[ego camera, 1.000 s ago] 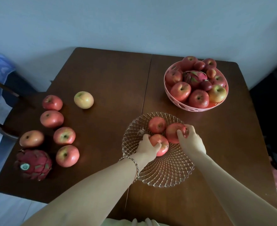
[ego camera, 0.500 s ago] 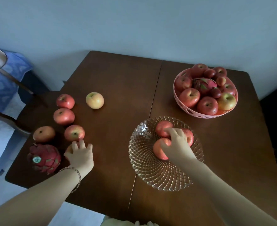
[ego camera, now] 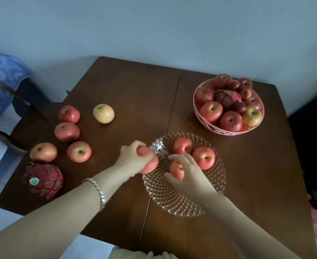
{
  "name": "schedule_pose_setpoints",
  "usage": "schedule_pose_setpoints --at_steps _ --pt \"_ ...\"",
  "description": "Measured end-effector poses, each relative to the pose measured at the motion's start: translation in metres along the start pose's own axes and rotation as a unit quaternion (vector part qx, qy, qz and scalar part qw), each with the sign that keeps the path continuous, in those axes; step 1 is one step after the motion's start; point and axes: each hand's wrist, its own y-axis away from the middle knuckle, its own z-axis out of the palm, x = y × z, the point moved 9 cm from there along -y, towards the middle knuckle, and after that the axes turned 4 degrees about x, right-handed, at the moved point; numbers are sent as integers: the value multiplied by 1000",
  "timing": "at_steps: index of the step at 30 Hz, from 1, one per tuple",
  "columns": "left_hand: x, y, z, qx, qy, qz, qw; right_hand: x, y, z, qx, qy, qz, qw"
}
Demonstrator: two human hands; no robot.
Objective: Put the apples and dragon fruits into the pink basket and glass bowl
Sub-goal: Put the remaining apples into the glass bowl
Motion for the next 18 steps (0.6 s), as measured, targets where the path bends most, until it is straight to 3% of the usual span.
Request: schedule_pose_setpoints --at_steps 2,4,6,8,10,12,14,18 --pt "25 10 26 -36 110 -10 993 -11 2 -5 27 -4 -22 999" --pt "34 22 53 -85 201 -70 973 -7 1 -15 81 7 -6 997" --pt "35 30 81 -145 245 -119 951 10 1 -27 113 6 49 992" --pt "35 36 98 -187 251 -116 943 27 5 -34 96 -11 95 991" --pt "34 29 99 -167 182 -50 968 50 10 -41 82 -48 159 983" --pt "35 16 87 -87 11 90 992 81 17 -47 84 -62 242 965" --pt "34 5 80 -16 -118 177 977 112 24 -45 75 -86 326 939" --pt "17 -6 109 -83 -168 165 968 142 35 -24 76 -239 442 861"
